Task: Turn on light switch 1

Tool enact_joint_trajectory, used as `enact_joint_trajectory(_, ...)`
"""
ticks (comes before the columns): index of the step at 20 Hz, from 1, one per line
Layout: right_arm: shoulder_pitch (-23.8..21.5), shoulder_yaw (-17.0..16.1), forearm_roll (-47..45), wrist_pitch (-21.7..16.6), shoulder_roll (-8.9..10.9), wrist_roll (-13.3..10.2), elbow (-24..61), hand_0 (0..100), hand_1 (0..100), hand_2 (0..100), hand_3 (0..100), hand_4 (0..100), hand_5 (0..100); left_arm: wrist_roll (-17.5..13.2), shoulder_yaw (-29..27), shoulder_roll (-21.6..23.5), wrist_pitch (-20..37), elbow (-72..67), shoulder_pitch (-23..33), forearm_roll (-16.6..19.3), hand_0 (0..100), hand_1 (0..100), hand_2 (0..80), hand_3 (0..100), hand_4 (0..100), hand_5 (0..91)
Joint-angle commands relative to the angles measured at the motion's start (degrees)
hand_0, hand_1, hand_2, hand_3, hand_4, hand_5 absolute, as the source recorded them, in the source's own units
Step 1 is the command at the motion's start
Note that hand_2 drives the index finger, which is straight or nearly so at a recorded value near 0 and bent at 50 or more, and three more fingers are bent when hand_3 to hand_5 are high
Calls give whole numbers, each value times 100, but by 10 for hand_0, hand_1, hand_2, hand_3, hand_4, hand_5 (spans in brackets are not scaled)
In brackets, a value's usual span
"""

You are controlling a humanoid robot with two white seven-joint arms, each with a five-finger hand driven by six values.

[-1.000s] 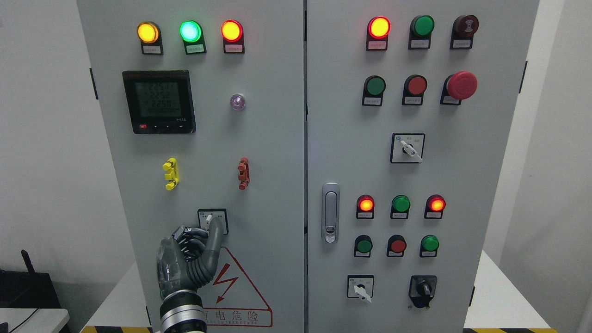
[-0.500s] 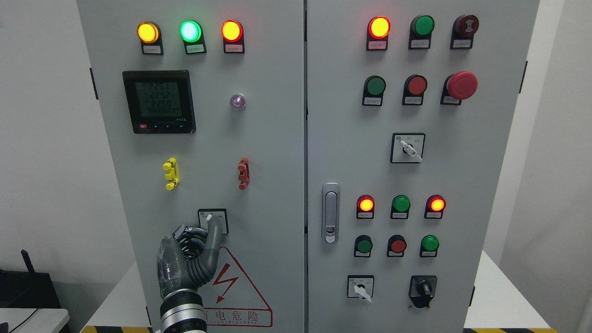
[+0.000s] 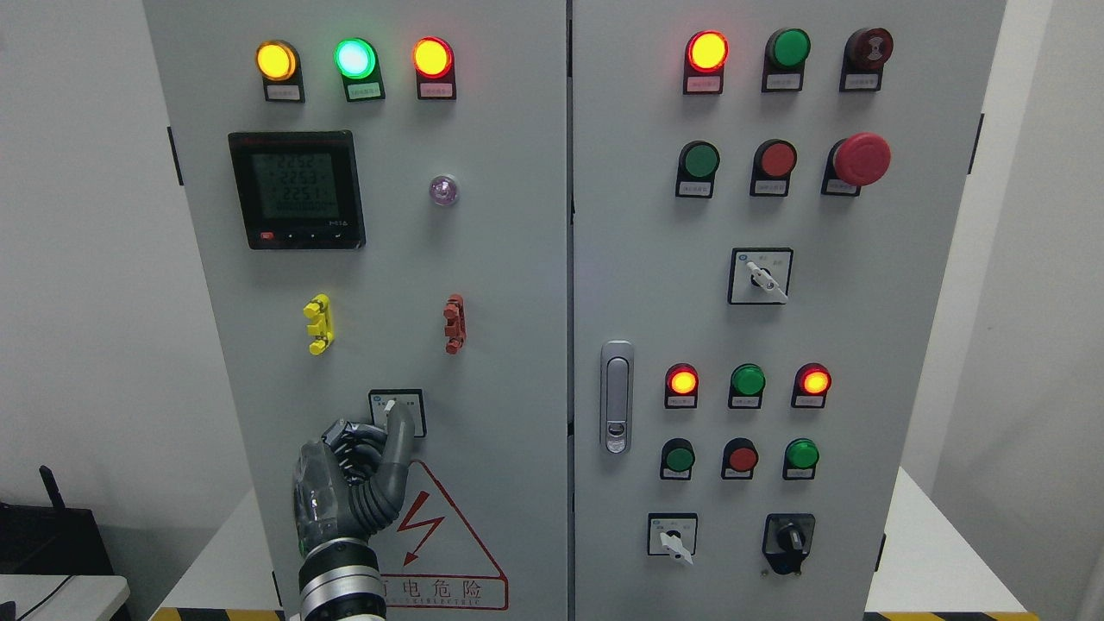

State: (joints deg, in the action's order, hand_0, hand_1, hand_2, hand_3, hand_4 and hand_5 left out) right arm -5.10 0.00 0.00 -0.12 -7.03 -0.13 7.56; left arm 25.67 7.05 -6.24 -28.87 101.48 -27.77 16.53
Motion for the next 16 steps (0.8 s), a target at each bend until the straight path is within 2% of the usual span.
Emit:
enact_joint_trajectory(1, 0, 114, -149, 3, 0, 4, 0, 120, 389, 0, 0, 0, 0, 0, 7, 0, -5, -6, -1, -1, 294, 362, 642, 903, 892, 765)
enact_joint_trajectory(16, 0, 114, -149, 3, 0, 4, 0, 120, 389, 0, 0, 0, 0, -18, 7, 0, -5, 3, -27, -1, 409, 313, 644, 910, 894, 766)
